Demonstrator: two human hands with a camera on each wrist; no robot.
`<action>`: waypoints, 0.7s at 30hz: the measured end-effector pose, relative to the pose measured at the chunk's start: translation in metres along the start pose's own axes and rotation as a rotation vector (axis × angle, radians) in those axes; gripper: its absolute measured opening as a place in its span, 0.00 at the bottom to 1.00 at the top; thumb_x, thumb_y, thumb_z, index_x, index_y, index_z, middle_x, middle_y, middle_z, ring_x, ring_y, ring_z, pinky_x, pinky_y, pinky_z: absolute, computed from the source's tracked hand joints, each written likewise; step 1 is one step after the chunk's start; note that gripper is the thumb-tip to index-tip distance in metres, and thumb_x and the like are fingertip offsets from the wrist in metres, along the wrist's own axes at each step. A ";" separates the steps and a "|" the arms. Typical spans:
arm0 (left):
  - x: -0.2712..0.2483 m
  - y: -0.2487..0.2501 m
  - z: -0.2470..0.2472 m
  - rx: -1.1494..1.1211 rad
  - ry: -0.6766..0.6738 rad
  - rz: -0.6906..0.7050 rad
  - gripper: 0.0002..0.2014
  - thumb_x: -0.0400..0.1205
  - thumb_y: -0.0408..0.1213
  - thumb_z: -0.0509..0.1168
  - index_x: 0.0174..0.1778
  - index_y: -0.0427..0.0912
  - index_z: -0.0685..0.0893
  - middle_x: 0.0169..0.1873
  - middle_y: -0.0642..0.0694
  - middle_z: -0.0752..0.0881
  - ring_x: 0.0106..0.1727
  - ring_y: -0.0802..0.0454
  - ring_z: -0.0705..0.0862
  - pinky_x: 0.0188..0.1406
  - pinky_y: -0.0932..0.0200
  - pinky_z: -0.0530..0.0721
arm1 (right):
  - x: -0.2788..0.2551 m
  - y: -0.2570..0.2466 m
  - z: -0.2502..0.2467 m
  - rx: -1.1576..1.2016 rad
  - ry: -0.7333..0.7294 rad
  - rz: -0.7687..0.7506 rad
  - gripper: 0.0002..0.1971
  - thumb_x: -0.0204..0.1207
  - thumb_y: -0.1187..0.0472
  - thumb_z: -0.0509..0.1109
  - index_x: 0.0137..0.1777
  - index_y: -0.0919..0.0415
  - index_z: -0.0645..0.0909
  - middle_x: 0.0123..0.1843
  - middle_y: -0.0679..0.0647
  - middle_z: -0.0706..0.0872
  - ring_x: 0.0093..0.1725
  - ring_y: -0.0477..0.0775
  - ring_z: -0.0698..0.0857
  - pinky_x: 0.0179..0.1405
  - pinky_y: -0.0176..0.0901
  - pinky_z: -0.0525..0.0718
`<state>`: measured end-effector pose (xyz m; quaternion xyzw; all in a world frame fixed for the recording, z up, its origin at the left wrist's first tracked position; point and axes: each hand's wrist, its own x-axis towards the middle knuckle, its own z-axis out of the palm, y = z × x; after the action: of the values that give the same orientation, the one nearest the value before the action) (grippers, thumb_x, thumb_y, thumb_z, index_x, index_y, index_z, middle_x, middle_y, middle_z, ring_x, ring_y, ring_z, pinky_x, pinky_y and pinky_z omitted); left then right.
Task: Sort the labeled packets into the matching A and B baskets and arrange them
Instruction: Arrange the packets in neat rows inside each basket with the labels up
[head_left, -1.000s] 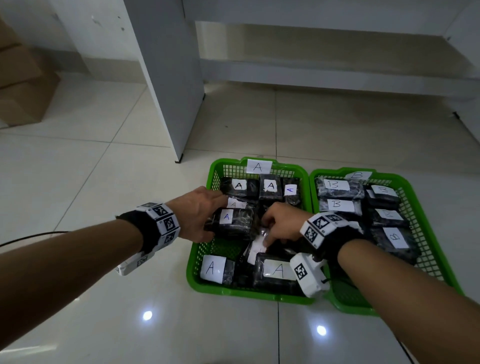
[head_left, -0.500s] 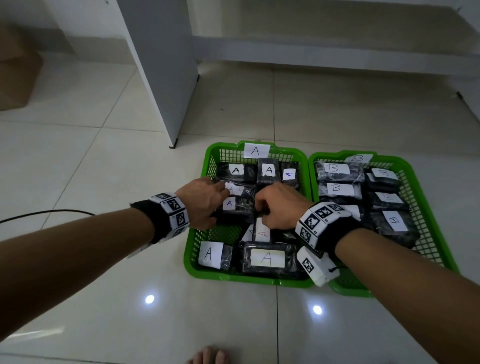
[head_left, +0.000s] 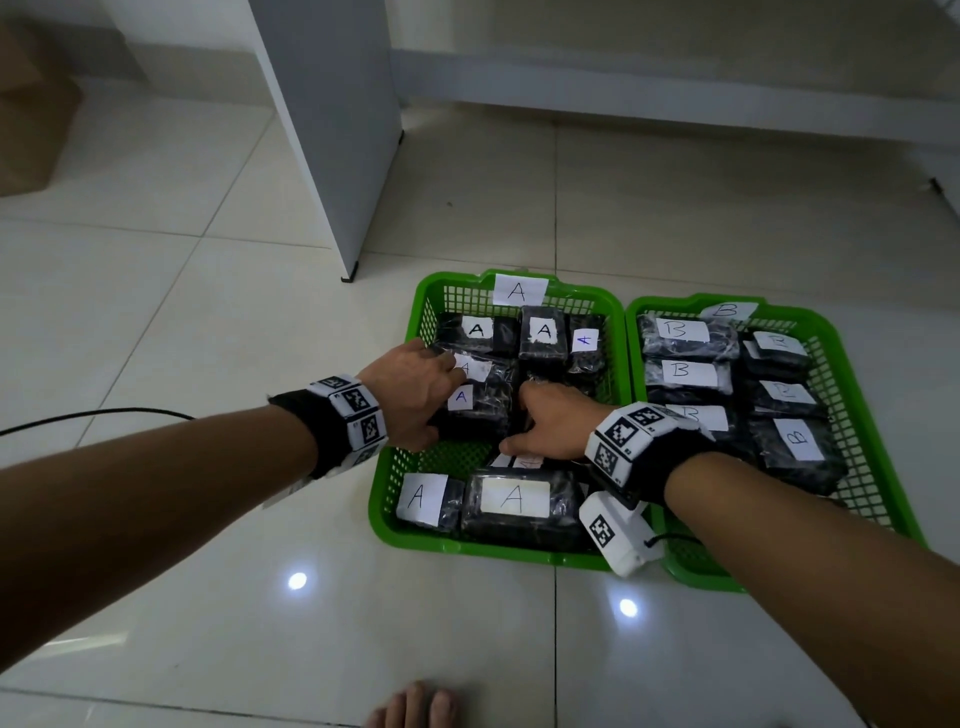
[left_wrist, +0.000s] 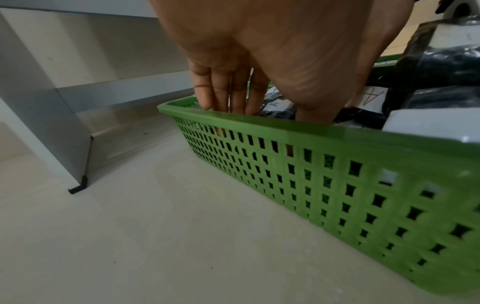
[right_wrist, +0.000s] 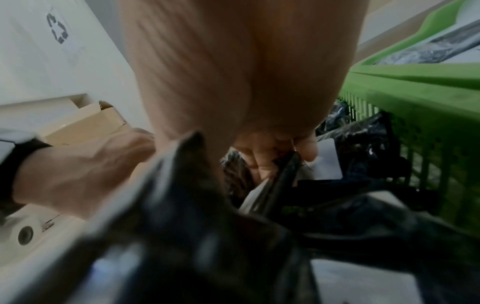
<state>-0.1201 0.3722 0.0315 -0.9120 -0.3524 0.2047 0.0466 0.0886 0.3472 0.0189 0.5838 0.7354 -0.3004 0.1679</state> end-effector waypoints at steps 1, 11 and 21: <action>0.000 0.000 0.000 0.000 -0.001 -0.002 0.31 0.73 0.60 0.68 0.67 0.44 0.76 0.54 0.46 0.82 0.53 0.46 0.83 0.60 0.52 0.75 | 0.000 -0.003 -0.001 -0.019 -0.008 0.000 0.28 0.77 0.38 0.74 0.58 0.65 0.78 0.55 0.57 0.84 0.55 0.60 0.84 0.47 0.48 0.77; 0.001 -0.002 0.005 0.002 0.006 -0.019 0.32 0.73 0.63 0.67 0.65 0.43 0.78 0.54 0.45 0.83 0.54 0.46 0.82 0.61 0.51 0.76 | -0.003 -0.004 -0.007 0.175 0.013 0.024 0.17 0.67 0.51 0.85 0.47 0.62 0.87 0.48 0.55 0.89 0.49 0.55 0.87 0.43 0.47 0.85; 0.013 0.003 0.003 0.009 -0.076 -0.039 0.32 0.70 0.62 0.69 0.62 0.42 0.80 0.52 0.45 0.85 0.53 0.44 0.83 0.60 0.50 0.79 | -0.013 0.009 -0.017 0.437 0.067 0.015 0.25 0.61 0.57 0.88 0.57 0.55 0.85 0.45 0.48 0.88 0.46 0.52 0.87 0.45 0.48 0.87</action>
<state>-0.1105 0.3787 0.0237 -0.8963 -0.3708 0.2397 0.0412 0.1022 0.3492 0.0373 0.6216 0.6534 -0.4318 0.0151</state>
